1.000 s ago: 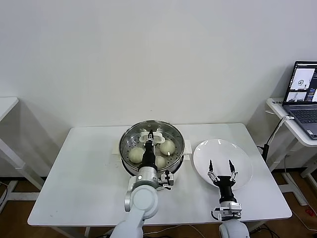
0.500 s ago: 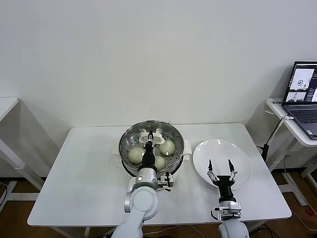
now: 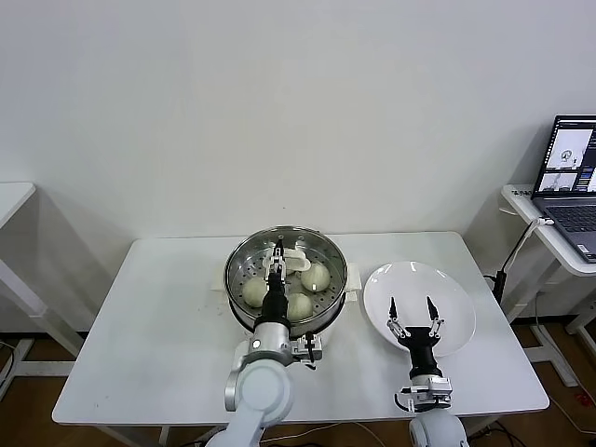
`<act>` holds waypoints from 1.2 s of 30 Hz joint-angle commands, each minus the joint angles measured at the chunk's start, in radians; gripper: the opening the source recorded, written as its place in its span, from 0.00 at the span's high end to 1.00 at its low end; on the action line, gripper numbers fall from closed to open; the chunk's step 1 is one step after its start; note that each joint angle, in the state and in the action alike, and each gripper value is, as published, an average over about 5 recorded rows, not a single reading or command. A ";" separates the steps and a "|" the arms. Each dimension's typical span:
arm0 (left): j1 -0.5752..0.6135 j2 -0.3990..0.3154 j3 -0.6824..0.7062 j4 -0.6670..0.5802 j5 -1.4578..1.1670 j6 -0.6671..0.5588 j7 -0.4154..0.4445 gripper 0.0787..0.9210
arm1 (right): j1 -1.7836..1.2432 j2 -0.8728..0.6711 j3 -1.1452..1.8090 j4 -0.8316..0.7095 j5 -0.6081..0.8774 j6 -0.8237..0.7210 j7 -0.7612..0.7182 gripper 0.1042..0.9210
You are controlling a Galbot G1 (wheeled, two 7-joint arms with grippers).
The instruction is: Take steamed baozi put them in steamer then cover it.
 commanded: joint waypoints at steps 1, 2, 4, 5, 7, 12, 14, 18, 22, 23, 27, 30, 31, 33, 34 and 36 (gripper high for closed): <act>0.113 0.120 0.005 -0.267 -0.107 0.002 0.000 0.27 | -0.005 -0.001 -0.001 0.017 0.000 -0.009 0.000 0.12; 0.129 0.139 -0.009 -0.297 -0.130 0.002 -0.003 0.24 | -0.009 -0.003 -0.003 0.026 0.005 -0.023 0.004 0.12; 0.165 0.180 -0.051 -0.355 -0.194 -0.002 -0.019 0.17 | -0.017 -0.010 -0.013 0.051 0.021 -0.064 0.020 0.12; 0.183 0.199 -0.079 -0.381 -0.249 -0.004 -0.040 0.15 | -0.021 -0.015 -0.019 0.064 0.033 -0.090 0.032 0.12; 0.216 0.231 -0.143 -0.420 -0.412 -0.010 -0.107 0.12 | -0.032 -0.026 -0.033 0.095 0.066 -0.140 0.051 0.12; 0.253 0.275 -0.361 -0.392 -1.107 -0.135 -0.350 0.12 | -0.064 -0.048 -0.043 0.171 0.178 -0.234 0.038 0.12; 0.262 0.276 -0.454 -0.335 -1.338 -0.223 -0.386 0.12 | -0.076 -0.052 -0.040 0.191 0.212 -0.250 0.031 0.12; 0.279 0.273 -0.579 -0.182 -1.617 -0.404 -0.354 0.12 | -0.097 -0.061 -0.037 0.214 0.245 -0.259 0.031 0.12; 0.290 0.267 -0.633 -0.040 -1.704 -0.508 -0.270 0.12 | -0.115 -0.070 -0.029 0.238 0.260 -0.272 0.035 0.12; 0.293 0.266 -0.638 -0.014 -1.718 -0.524 -0.251 0.12 | -0.119 -0.071 -0.029 0.243 0.258 -0.276 0.038 0.12; 0.303 0.258 -0.639 0.054 -1.744 -0.579 -0.203 0.12 | -0.134 -0.074 -0.031 0.260 0.246 -0.282 0.047 0.12; 0.314 0.248 -0.638 0.065 -1.744 -0.607 -0.187 0.12 | -0.146 -0.073 -0.027 0.273 0.238 -0.279 0.046 0.12; 0.319 0.245 -0.636 0.063 -1.743 -0.613 -0.183 0.12 | -0.150 -0.072 -0.025 0.276 0.236 -0.278 0.045 0.12; 0.330 0.242 -0.631 0.056 -1.739 -0.621 -0.176 0.12 | -0.160 -0.071 -0.019 0.284 0.232 -0.275 0.041 0.12; 0.334 0.240 -0.629 0.054 -1.736 -0.625 -0.173 0.12 | -0.164 -0.070 -0.016 0.287 0.231 -0.275 0.039 0.12; 0.340 0.236 -0.623 0.052 -1.727 -0.631 -0.172 0.12 | -0.172 -0.067 -0.010 0.291 0.230 -0.272 0.034 0.12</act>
